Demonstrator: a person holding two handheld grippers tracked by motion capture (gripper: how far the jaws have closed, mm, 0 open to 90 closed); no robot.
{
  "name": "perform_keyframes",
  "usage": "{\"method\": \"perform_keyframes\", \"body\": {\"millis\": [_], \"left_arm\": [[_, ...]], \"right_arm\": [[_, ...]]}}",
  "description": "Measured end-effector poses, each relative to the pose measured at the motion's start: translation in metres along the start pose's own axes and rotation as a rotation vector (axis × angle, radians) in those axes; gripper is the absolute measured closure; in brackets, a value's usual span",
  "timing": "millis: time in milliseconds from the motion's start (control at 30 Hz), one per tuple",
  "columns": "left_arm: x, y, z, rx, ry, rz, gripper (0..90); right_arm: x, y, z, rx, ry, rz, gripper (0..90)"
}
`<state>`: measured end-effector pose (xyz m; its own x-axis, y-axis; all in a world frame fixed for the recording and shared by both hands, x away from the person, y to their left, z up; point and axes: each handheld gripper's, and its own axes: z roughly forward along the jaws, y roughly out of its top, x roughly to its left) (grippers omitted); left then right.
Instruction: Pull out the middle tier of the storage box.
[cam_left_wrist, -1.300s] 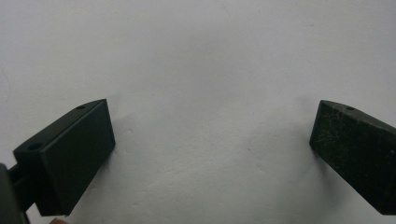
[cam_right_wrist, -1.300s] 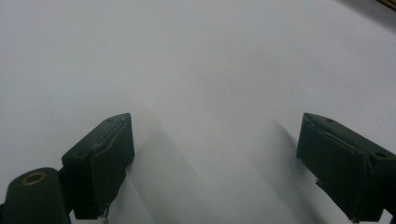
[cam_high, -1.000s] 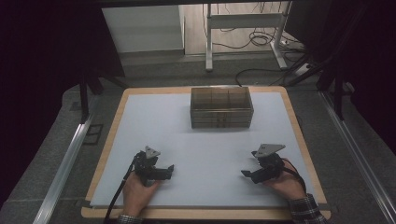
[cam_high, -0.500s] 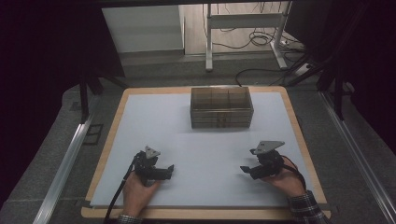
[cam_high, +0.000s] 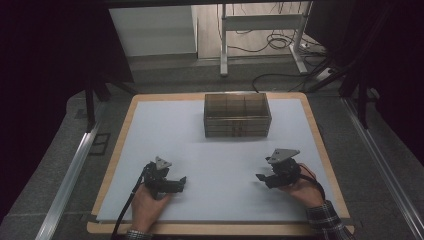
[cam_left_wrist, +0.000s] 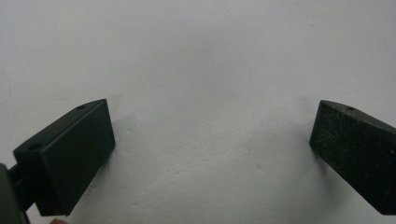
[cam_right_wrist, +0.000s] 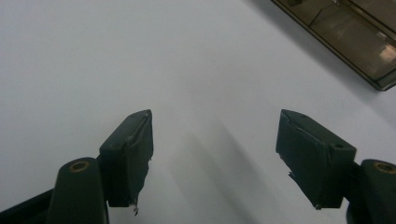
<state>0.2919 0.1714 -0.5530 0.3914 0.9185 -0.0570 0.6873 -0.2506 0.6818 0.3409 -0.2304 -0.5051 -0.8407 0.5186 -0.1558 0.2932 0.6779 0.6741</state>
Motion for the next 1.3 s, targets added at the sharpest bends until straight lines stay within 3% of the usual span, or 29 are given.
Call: {"method": "perform_keyframes", "body": {"millis": [433, 733, 1300], "left_arm": [[0.0, 0.0, 0.0, 0.0, 0.0, 0.0, 0.0], [0.0, 0.0, 0.0, 0.0, 0.0, 0.0, 0.0], [0.0, 0.0, 0.0, 0.0, 0.0, 0.0, 0.0]], "right_arm": [[0.001, 0.011, 0.008, 0.0, -0.063, -0.073, 32.1], [-0.001, 0.022, 0.013, -0.017, -0.105, -0.09, 32.9], [0.001, 0.033, 0.02, -0.009, -0.21, -0.205, 37.7]]}}
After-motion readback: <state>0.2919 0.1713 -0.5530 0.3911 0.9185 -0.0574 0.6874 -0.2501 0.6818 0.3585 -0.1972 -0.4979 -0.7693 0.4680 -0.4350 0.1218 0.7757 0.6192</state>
